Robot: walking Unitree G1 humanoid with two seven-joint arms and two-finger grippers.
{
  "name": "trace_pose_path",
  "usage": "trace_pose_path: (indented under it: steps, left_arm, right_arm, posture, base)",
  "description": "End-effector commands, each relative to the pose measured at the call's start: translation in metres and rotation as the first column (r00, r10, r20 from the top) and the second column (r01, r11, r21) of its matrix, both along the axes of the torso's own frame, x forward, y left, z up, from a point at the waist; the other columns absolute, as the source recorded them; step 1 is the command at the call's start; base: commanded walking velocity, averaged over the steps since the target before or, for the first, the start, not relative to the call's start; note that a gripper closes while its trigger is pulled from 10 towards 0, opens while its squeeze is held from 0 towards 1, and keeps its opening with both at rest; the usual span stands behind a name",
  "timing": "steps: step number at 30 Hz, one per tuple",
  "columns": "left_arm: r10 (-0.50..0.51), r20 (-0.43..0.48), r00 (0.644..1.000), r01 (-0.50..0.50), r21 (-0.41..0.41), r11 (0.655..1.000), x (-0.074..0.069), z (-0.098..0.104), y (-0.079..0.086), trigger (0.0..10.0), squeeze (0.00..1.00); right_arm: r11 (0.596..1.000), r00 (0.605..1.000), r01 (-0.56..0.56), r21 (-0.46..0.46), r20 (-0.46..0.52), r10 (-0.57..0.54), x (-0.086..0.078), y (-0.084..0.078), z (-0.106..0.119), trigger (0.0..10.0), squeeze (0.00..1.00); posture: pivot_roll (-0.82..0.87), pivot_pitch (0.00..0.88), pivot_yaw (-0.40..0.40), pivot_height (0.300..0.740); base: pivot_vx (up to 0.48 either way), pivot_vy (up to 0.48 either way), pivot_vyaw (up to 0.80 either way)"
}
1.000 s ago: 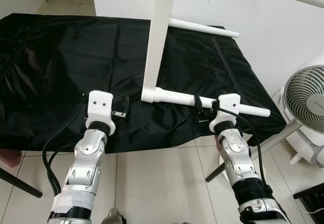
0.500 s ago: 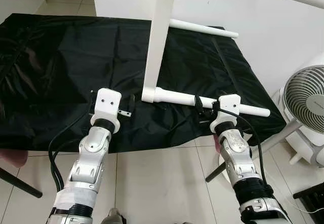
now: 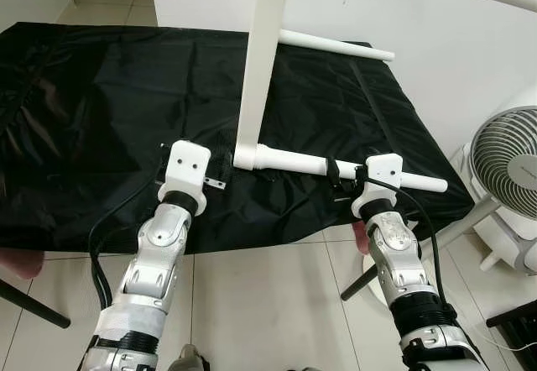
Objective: Building children table
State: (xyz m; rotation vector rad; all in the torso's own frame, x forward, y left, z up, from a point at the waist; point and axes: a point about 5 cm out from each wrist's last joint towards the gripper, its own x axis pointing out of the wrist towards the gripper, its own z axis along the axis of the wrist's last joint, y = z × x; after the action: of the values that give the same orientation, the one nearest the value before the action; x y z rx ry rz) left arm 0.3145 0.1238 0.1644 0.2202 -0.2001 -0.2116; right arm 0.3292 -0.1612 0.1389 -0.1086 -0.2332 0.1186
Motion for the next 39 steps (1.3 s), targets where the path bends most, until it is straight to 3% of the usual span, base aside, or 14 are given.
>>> trace_pose_path:
  steps: [1,8,14,21,25,30,39]
  left_arm:
    - [-0.035,-0.010,0.999,0.035,0.014,0.999,0.000,-0.001,-0.007,10.0,0.00]
    - [-0.129,-0.015,0.992,0.129,0.014,0.992,0.002,0.005,-0.026,10.0,0.00]
    - [-0.147,-0.031,0.989,0.147,0.010,0.989,0.008,0.007,-0.039,10.0,0.00]
    - [-0.083,-0.095,0.992,0.081,-0.023,0.996,0.026,0.007,-0.046,10.0,0.00]
    - [-0.076,-0.101,0.992,0.073,-0.029,0.997,0.029,0.009,-0.047,10.0,0.00]
    - [0.012,-0.152,0.988,-0.023,-0.069,0.997,0.044,0.013,-0.047,10.0,0.00]
    - [-0.004,-0.158,0.987,-0.011,-0.099,0.995,0.050,0.020,-0.059,10.0,0.00]
  right_arm:
    - [1.000,1.000,0.022,0.002,-0.007,-0.022,0.000,-0.005,-0.002,10.0,0.00]
    - [0.999,0.999,0.032,0.008,-0.006,-0.032,0.001,-0.006,-0.002,10.0,0.00]
    - [0.999,1.000,0.032,0.010,-0.002,-0.032,0.001,-0.005,0.000,10.0,0.00]
    - [0.999,0.999,0.047,0.012,0.007,-0.047,0.001,-0.007,0.002,10.0,0.00]
    - [0.999,0.999,0.051,0.012,0.007,-0.051,0.001,-0.008,0.002,10.0,0.00]
    - [0.998,0.998,0.058,0.015,0.009,-0.058,0.001,-0.008,0.002,10.0,0.00]
    - [0.998,0.998,0.062,0.021,0.013,-0.062,0.001,-0.007,0.003,10.0,0.00]
  posture:
    - [0.11,0.057,-0.078,0.740]
    - [0.11,0.063,-0.076,0.740]
    - [0.11,0.063,-0.074,0.740]
    - [0.09,0.060,-0.066,0.740]
    - [0.09,0.058,-0.067,0.740]
    - [0.09,0.059,-0.062,0.740]
    - [0.08,0.056,-0.060,0.740]
  base:
    - [0.000,0.000,0.00]
    - [0.000,0.000,0.00]
    - [0.000,0.000,0.00]
    - [0.000,0.000,0.00]
    - [0.000,0.000,0.00]
    - [0.000,0.000,0.00]
    - [0.000,0.000,0.00]
